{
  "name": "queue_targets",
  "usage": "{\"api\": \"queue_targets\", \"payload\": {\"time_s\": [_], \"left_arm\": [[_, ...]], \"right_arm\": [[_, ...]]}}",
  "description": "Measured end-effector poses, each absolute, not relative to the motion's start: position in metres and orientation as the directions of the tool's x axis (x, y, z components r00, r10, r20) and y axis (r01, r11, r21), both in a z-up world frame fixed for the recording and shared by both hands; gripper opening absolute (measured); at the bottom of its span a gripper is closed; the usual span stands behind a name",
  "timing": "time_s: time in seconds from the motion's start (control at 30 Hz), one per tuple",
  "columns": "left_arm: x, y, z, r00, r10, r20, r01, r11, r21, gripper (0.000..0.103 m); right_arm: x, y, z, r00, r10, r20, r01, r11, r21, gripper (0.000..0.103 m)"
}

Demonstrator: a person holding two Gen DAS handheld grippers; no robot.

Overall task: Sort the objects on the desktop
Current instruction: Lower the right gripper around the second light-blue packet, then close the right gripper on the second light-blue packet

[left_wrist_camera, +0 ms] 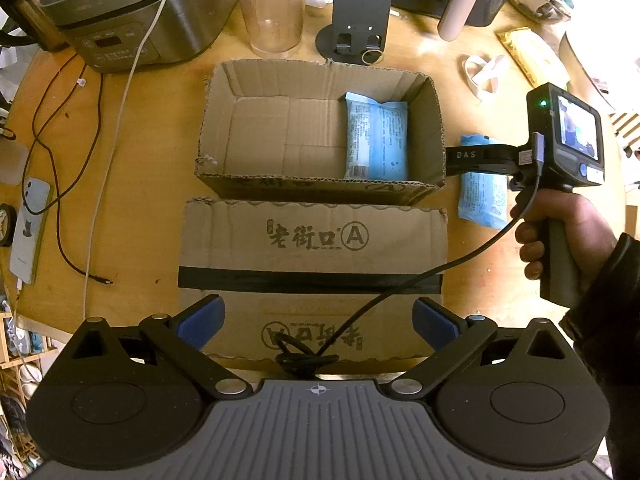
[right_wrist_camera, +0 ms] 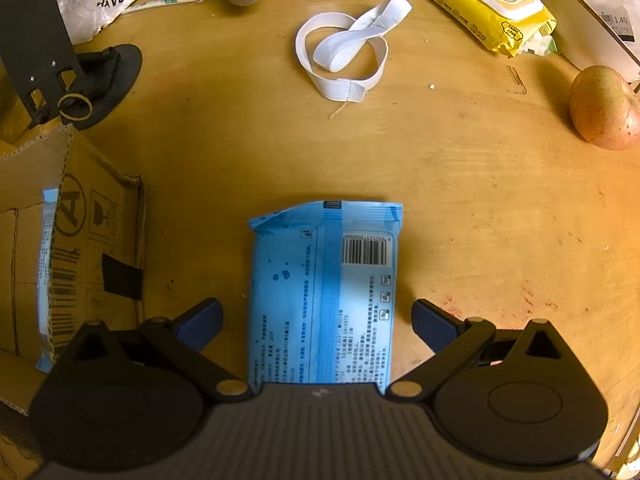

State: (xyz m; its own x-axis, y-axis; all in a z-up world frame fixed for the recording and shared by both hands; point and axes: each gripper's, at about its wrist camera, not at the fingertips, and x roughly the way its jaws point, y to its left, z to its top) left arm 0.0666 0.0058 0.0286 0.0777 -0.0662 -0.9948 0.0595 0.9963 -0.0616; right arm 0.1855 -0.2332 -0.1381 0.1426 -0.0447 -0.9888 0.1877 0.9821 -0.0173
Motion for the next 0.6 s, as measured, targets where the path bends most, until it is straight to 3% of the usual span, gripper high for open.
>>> {"api": "queue_targets", "payload": {"time_s": [0.37,0.43,0.57,0.6], "left_arm": [[0.065,0.005,0.03,0.076,-0.072,-0.994,0.061,0.996,-0.067,0.103],[0.065,0.006,0.03,0.077,-0.072,-0.994,0.059,0.996,-0.067,0.103],[0.066,0.006,0.029,0.077,-0.073,-0.994,0.056,0.996,-0.069,0.103],[0.066,0.006,0.029,0.076,-0.074,-0.994,0.057,0.996,-0.069,0.103]], "right_arm": [[0.184,-0.232,-0.135,0.133,-0.042,-0.99,0.195,0.981,-0.016,0.101],[0.184,-0.231,-0.132,0.136,-0.037,-0.99,0.2,0.98,-0.009,0.094],[0.181,-0.23,-0.124,0.152,-0.036,-0.988,0.219,0.976,-0.002,0.069],[0.181,-0.23,-0.122,0.152,-0.037,-0.988,0.223,0.975,-0.002,0.069]]}}
